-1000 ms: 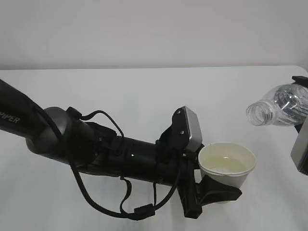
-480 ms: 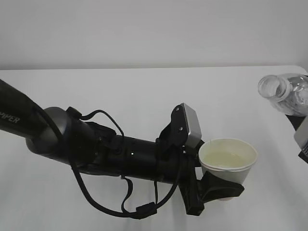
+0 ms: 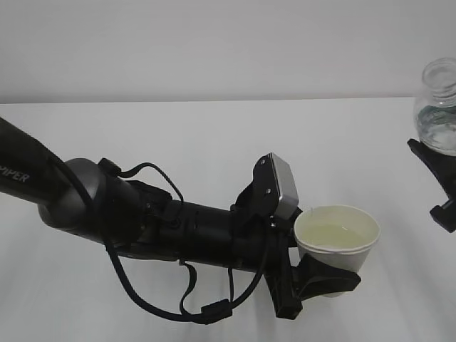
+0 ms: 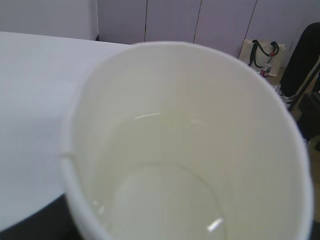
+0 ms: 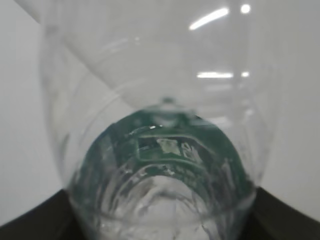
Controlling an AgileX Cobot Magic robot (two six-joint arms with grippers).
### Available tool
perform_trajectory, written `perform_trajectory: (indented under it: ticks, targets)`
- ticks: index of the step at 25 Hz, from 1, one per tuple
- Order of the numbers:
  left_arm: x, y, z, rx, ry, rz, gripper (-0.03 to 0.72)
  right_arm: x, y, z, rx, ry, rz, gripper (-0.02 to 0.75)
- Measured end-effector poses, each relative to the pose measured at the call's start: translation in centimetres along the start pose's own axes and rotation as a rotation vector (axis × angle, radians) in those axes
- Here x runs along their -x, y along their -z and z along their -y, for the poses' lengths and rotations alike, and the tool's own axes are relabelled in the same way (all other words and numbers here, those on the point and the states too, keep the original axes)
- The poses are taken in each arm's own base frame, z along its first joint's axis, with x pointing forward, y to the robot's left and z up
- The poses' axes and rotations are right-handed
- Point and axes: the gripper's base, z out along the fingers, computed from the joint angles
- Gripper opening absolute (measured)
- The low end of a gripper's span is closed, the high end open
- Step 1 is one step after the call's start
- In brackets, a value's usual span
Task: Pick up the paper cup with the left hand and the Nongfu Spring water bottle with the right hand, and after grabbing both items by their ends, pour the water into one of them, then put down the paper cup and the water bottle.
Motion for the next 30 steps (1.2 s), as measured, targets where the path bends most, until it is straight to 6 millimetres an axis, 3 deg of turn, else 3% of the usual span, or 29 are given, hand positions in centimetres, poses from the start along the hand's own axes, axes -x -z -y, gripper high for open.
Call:
perform_trajectory:
  ticks: [7,20,30]
  targets:
    - [0.0,0.0,0.0,0.000,0.000,0.000,0.435,0.0,0.0,0.0,-0.002,-0.211,0.006,0.453]
    - [0.1,0.0,-0.1,0.012,0.010,0.008,0.435,0.0,0.0,0.2,-0.021,-0.444,0.000,0.454]
    - [0.1,0.0,-0.2,0.018,0.015,0.012,0.435,-1.3,-0.8,-0.2,-0.042,-0.602,-0.049,0.453]
